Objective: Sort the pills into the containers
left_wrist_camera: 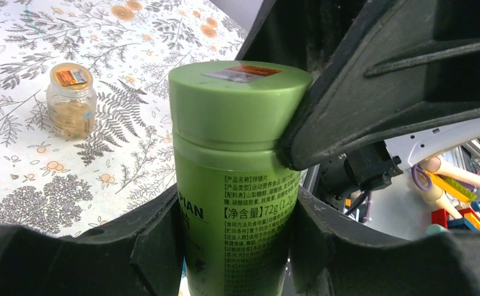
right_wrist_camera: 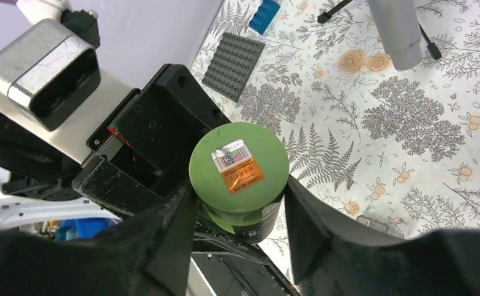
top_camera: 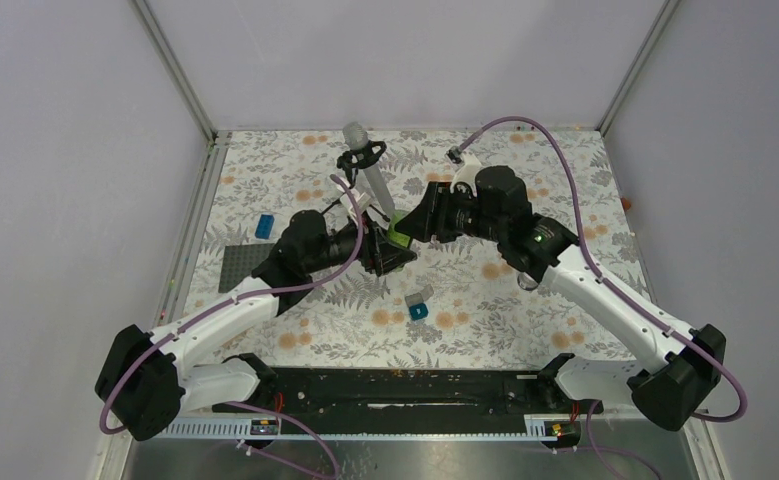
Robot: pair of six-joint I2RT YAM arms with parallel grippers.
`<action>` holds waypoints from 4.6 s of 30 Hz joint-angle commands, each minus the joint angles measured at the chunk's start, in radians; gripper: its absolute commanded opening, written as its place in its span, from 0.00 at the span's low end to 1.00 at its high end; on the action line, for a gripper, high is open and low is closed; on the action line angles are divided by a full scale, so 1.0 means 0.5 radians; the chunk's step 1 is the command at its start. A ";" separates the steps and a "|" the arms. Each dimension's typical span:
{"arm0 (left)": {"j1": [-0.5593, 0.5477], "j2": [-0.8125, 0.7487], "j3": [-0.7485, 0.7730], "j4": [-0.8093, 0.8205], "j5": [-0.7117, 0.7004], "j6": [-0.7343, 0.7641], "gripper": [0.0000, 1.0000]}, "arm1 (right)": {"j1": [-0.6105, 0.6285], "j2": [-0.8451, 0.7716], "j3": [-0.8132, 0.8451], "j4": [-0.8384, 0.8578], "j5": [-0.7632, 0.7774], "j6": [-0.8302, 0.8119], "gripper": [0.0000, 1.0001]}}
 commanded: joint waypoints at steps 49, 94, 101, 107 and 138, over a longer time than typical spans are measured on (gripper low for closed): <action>0.033 -0.073 0.329 -0.378 0.466 0.379 0.00 | -0.197 0.011 0.158 -0.138 -0.869 -0.316 0.21; 0.055 -0.064 0.425 -0.700 0.608 0.672 0.00 | -0.268 -0.147 -0.317 0.591 -1.692 -0.714 0.00; 0.053 -0.012 0.519 -0.861 0.677 0.937 0.00 | -0.321 -0.232 -0.273 0.331 -0.972 -0.699 0.92; 0.049 -0.016 0.508 -0.764 0.248 0.895 0.00 | -0.285 -0.160 -0.207 0.367 -0.489 0.008 1.00; 0.040 -0.153 0.451 -0.898 0.688 0.713 0.00 | -0.332 -0.136 -0.054 0.568 -1.756 -0.269 0.12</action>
